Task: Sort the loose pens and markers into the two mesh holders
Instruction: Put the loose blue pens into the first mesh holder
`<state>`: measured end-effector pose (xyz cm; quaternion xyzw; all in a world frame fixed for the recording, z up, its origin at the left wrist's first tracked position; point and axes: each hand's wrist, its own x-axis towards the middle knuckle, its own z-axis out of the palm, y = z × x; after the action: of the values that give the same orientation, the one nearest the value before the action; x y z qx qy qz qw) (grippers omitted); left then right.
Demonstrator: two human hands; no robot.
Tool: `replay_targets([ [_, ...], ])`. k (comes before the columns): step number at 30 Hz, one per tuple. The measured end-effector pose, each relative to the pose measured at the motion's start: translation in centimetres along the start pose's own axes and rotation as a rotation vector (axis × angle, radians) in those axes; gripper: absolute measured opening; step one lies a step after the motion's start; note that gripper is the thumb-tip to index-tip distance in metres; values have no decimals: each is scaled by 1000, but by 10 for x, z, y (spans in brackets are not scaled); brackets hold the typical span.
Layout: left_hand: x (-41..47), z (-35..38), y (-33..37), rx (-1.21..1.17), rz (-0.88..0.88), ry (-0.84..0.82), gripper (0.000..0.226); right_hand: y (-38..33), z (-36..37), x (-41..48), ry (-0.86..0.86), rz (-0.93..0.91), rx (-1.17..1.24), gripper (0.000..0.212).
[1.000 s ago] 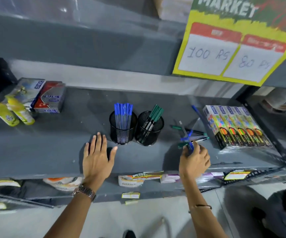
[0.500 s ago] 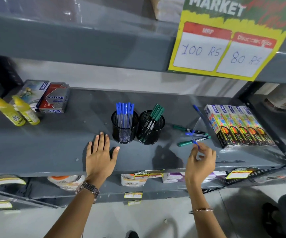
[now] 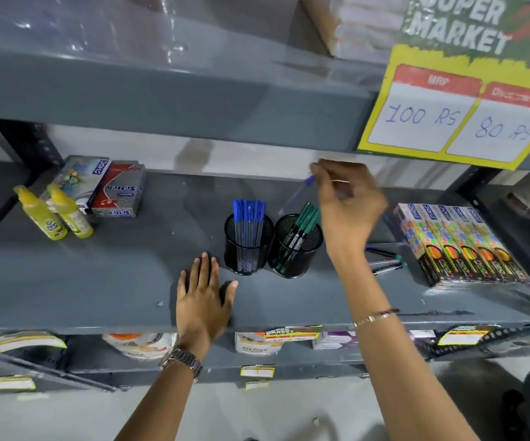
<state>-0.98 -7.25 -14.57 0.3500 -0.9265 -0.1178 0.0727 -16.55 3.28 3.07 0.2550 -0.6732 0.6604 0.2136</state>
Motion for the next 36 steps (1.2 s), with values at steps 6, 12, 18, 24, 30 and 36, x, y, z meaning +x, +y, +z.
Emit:
replay_targets([
  [6, -1, -2, 0, -8, 7, 15, 78, 30, 47, -14, -484, 154, -180, 2],
  [12, -1, -4, 0, -44, 7, 37, 80, 50, 59, -29, -508, 190, -445, 10],
  [18, -1, -4, 0, -44, -2, 28, 76, 55, 60, -37, -539, -15, -607, 15],
  [24, -1, -6, 1, -3, -5, 11, 77, 59, 22, -43, -442, -31, -594, 30],
  [30, -1, -3, 2, 22, -7, -2, 77, 121, -96, -46, -531, 238, -873, 28],
  [36, 0, -3, 2, 40, -4, -4, 80, 150, -110, -42, -779, 175, -981, 32],
])
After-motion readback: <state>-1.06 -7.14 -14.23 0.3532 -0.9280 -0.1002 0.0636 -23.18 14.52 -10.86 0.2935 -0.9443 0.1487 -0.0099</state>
